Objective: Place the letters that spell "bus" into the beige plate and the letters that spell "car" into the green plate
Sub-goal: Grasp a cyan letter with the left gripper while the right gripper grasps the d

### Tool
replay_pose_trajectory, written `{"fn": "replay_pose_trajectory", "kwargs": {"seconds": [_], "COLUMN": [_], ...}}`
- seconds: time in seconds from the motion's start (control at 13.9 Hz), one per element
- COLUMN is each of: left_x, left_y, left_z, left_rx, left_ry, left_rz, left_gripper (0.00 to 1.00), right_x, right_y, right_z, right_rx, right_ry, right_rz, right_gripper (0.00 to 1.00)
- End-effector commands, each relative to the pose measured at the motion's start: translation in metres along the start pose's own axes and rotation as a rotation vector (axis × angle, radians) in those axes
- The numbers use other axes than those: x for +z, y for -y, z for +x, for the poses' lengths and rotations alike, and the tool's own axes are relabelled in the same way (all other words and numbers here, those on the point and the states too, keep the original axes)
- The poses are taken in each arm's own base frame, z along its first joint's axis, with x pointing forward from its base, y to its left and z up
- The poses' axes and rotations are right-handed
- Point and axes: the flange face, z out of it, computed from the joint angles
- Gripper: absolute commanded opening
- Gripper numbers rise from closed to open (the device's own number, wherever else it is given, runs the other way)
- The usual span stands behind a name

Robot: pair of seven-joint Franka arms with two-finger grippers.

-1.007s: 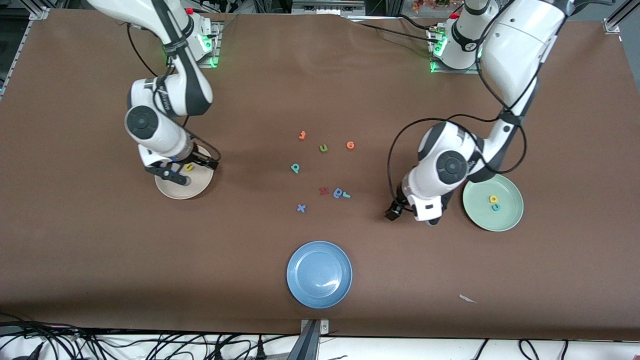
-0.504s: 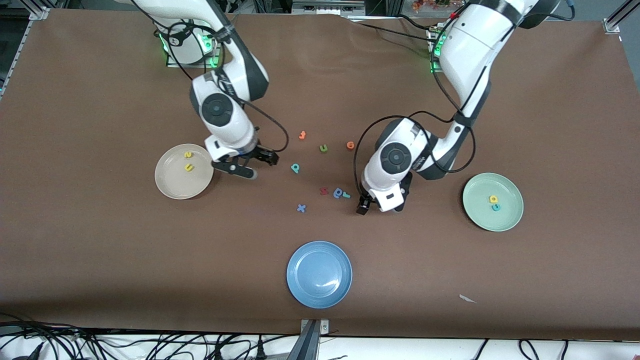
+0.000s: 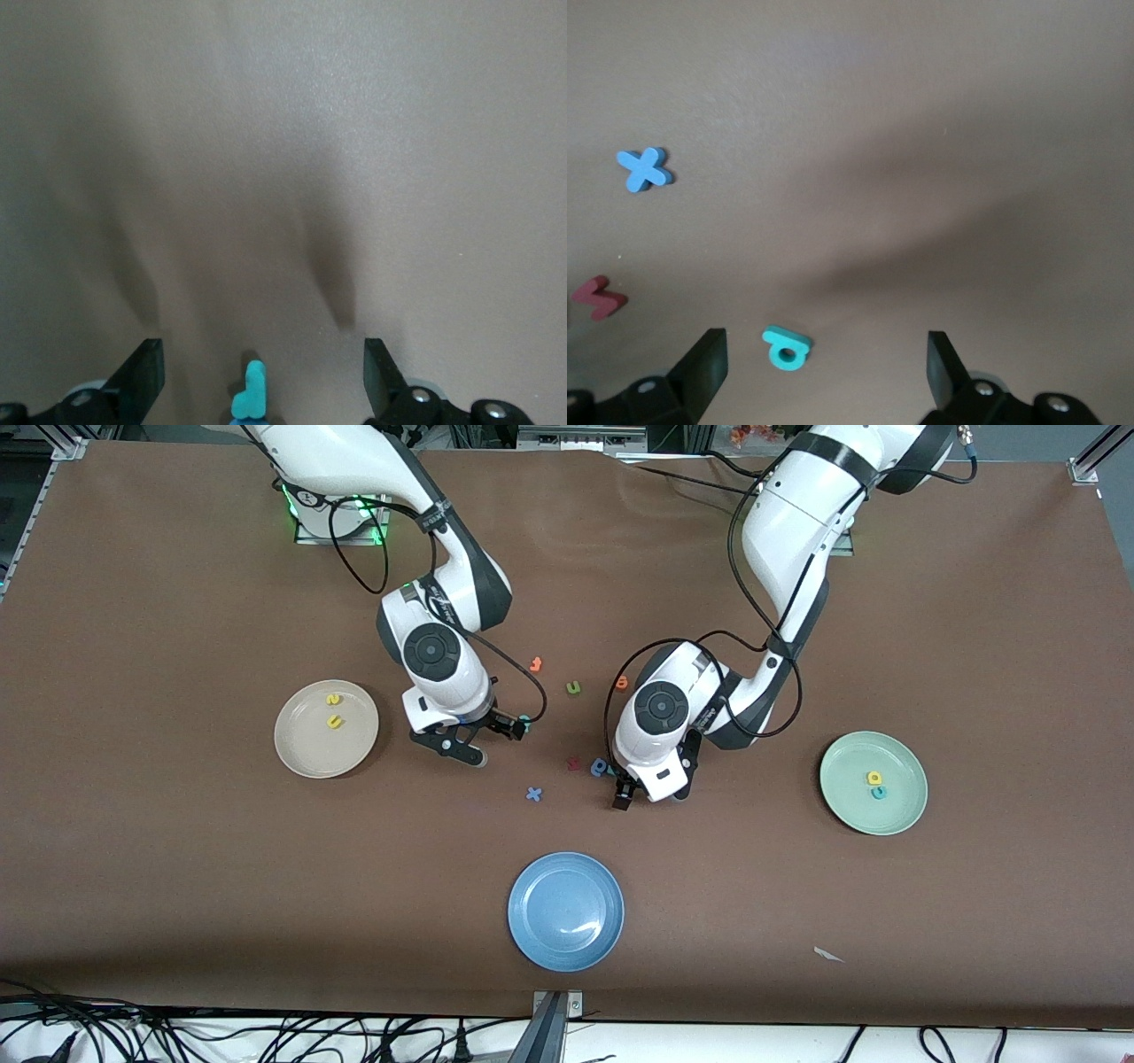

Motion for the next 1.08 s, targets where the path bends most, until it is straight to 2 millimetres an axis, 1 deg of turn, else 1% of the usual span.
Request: {"fn": "replay_pose_trajectory", "kwargs": {"seconds": [0.0, 0.14, 0.22, 0.36, 0.43, 0.5, 0.65, 0.86, 0.94, 1.01], "left_x": [0.005, 0.009, 0.013, 0.009, 0.014, 0.013, 0.011, 0.01, 0.011, 0.01], "left_y": [-0.005, -0.002, -0.001, -0.006, -0.006, -0.008, -0.009, -0.009, -0.009, -0.009], "left_z": [-0.009, -0.013, -0.015, -0.018, -0.018, -0.019, -0.02, -0.02, -0.02, -0.02], "left_rx": [-0.025, -0.022, -0.027, -0.033, -0.04, -0.047, -0.051, -0.051, -0.051, -0.049], "left_ry": [0.002, 0.003, 0.001, 0.009, 0.01, 0.012, 0.014, 0.015, 0.014, 0.015], "left_rz": [-0.003, 0.001, 0.006, -0.007, -0.003, -0.007, -0.01, -0.011, -0.01, -0.011], "left_gripper": [0.94, 0.91, 0.89, 0.85, 0.82, 0.81, 0.75, 0.64, 0.58, 0.54], "right_x": [0.018, 0.036, 0.048, 0.064, 0.065, 0.067, 0.065, 0.064, 0.064, 0.064], "right_y": [0.022, 0.034, 0.037, 0.037, 0.036, 0.033, 0.03, 0.027, 0.028, 0.028], "right_z": [-0.024, -0.051, -0.059, -0.058, -0.057, -0.053, -0.044, -0.038, -0.039, -0.04], "right_rx": [0.171, 0.246, 0.291, 0.338, 0.343, 0.347, 0.359, 0.366, 0.363, 0.361], "right_ry": [0.002, -0.01, -0.023, -0.035, -0.034, -0.037, -0.049, -0.059, -0.061, -0.061], "right_rz": [0.004, -0.008, 0.005, 0.014, 0.015, 0.01, 0.01, 0.011, 0.013, 0.011], "right_gripper": [0.99, 0.99, 0.94, 0.86, 0.7, 0.66, 0.66, 0.65, 0.61, 0.61]}}
